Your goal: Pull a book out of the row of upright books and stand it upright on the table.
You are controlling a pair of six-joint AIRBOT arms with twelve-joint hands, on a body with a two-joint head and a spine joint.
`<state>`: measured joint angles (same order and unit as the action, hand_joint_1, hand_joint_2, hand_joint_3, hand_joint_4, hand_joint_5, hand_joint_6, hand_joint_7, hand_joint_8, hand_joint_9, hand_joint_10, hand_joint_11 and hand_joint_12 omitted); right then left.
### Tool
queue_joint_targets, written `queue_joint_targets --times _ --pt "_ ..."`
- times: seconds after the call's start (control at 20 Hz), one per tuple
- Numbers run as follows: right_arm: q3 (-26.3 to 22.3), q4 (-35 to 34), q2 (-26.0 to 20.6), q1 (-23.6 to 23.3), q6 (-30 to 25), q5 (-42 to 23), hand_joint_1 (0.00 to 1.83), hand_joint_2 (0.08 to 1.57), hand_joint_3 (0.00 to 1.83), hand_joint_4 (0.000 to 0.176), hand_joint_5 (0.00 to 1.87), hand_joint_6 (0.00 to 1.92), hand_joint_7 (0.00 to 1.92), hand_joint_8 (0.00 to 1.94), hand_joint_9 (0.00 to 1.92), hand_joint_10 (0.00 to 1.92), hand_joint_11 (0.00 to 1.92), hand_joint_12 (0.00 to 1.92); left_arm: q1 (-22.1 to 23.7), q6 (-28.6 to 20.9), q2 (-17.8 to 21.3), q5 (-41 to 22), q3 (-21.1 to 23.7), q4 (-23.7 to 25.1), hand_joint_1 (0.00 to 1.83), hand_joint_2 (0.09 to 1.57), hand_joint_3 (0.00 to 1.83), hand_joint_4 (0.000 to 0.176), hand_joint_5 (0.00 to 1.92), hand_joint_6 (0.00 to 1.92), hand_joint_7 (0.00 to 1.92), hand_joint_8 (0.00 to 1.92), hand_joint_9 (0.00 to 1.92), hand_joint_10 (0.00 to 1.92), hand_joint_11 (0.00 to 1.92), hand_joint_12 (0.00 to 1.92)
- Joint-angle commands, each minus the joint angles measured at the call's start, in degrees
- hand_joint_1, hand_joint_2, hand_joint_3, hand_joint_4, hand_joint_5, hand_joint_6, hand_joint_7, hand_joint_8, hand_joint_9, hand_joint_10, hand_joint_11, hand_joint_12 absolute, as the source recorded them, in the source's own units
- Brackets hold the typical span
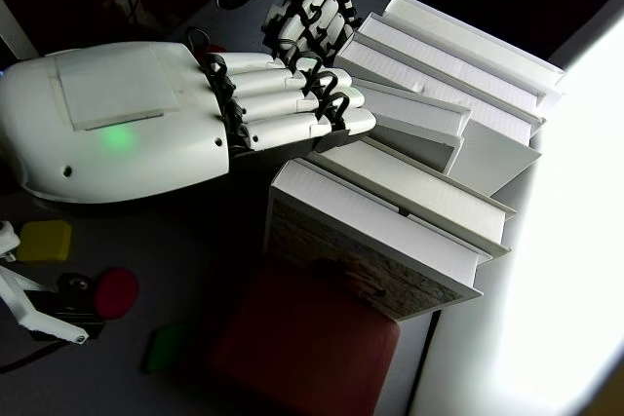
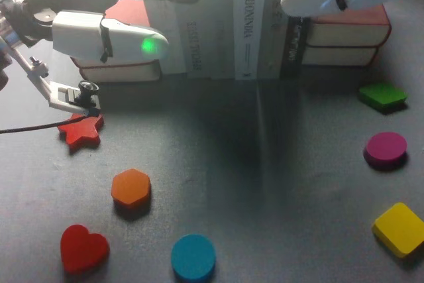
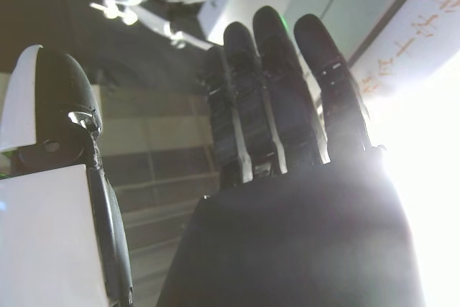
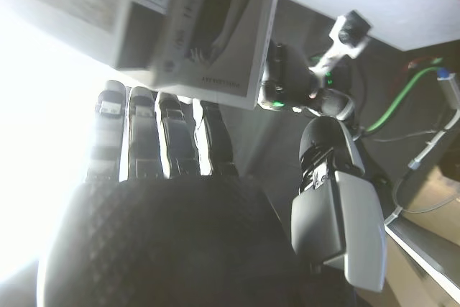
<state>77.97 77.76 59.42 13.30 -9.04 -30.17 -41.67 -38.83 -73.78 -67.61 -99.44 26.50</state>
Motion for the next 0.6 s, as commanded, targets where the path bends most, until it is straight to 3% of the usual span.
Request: queue_joint_targets --times 0.0,0.1,0.15,0.2,0.4,0.5,0.55 --pt "-0.8 -0.3 0.0 -0.5 -0.1 -2.8 0.00 1.15 0.00 0.138 0.23 0.01 0.00 0.00 0.00 0.00 0.00 0.00 0.3 -0.5 0.1 -5.4 0.1 -4.1 0.93 0.95 0.00 0.015 0.59 0.00 0.64 0.00 0.59 0.05 0.01 1.37" --pt "-3.0 0.6 -1.7 -1.4 -0.1 -3.3 0.00 1.15 0.00 0.135 0.22 0.00 0.00 0.00 0.00 0.00 0.00 0.00 0.2 -0.5 0.1 -5.3 0.2 -4.2 0.92 0.93 0.00 0.032 0.59 0.00 0.64 0.00 0.59 0.05 0.00 1.38" --pt "-3.7 0.8 -2.5 -1.8 -0.1 -3.5 0.00 1.16 0.00 0.121 0.22 0.00 0.00 0.00 0.00 0.00 0.00 0.00 0.1 -0.5 0.2 -5.3 0.2 -4.3 0.93 0.94 0.00 0.019 0.60 0.01 0.64 0.00 0.57 0.04 0.00 1.40" --pt "-4.5 1.0 -3.2 -2.2 -0.1 -3.9 0.00 1.15 0.00 0.127 0.20 0.00 0.00 0.00 0.00 0.00 0.00 0.00 0.0 -0.5 0.2 -5.3 0.2 -4.4 0.94 0.94 0.00 0.022 0.60 0.01 0.64 0.00 0.57 0.04 0.00 1.40" --pt "-6.6 1.3 -5.3 -2.3 -0.1 -4.5 0.00 1.15 0.00 0.113 0.19 0.00 0.00 0.00 0.00 0.00 0.00 0.00 -0.3 -0.5 0.3 -5.3 0.3 -4.6 0.96 0.94 0.00 0.022 0.59 0.00 0.64 0.00 0.57 0.04 0.00 1.39" --pt "-7.3 1.2 -6.3 -2.6 0.0 -4.5 0.00 1.15 0.00 0.130 0.18 0.00 0.00 0.00 0.00 0.00 0.00 0.00 -0.4 -0.5 0.4 -5.3 0.5 -4.7 0.96 0.94 0.00 0.036 0.57 0.00 0.63 0.00 0.55 0.03 0.00 1.39" --pt "-7.3 1.2 -6.4 -2.6 0.0 -4.5 0.00 1.15 0.00 0.130 0.18 0.00 0.00 0.00 0.00 0.00 0.00 0.00 -0.4 -0.5 0.4 -5.3 0.5 -4.8 0.96 0.94 0.00 0.036 0.57 0.00 0.63 0.00 0.55 0.03 0.00 1.39"
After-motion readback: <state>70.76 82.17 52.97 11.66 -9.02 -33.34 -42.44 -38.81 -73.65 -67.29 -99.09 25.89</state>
